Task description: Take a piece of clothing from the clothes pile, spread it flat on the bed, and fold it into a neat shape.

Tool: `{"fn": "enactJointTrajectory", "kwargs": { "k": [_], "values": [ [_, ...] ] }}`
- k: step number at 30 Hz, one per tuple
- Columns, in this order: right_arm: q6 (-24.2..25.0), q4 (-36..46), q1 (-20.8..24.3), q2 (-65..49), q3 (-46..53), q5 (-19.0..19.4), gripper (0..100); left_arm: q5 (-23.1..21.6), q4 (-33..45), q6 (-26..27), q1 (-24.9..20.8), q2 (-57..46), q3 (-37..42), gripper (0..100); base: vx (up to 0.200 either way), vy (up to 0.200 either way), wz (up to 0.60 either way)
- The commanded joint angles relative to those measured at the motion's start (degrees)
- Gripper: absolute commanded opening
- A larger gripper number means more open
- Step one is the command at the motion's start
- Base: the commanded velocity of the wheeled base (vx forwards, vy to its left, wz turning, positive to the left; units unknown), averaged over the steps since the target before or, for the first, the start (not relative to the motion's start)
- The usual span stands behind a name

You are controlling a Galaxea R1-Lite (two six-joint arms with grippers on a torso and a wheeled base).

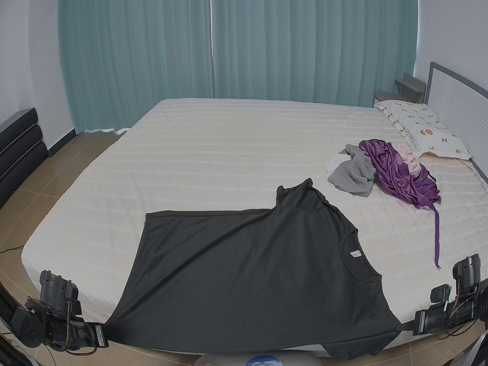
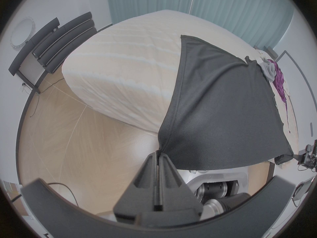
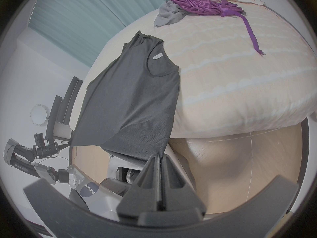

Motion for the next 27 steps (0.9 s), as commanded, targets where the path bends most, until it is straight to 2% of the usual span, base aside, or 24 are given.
{"fn": "enactJointTrajectory", "kwargs": {
  "k": [1,13,18,27],
  "values": [
    [-0.1,0.1,-0.5,-2.6,1.0,0.0,0,0.0,2.7,0.2,0.0,-2.9,-0.8,0,0.000,0.000,0.00],
    [0.1,-1.8,-0.5,-1.8,-1.4,-0.1,0,0.0,3.9,-0.6,0.4,-2.8,-7.1,0,0.000,0.000,0.00],
    [0.5,-1.8,-0.4,-1.5,-5.8,-0.3,0,-0.1,3.9,-4.5,0.5,-1.7,-13.1,0,0.000,0.000,0.00],
    [1.2,-1.9,-0.4,2.2,-10.2,-0.3,0,0.0,3.4,-6.3,0.5,2.3,-18.9,0,0.000,0.000,0.00]
  ]
}}
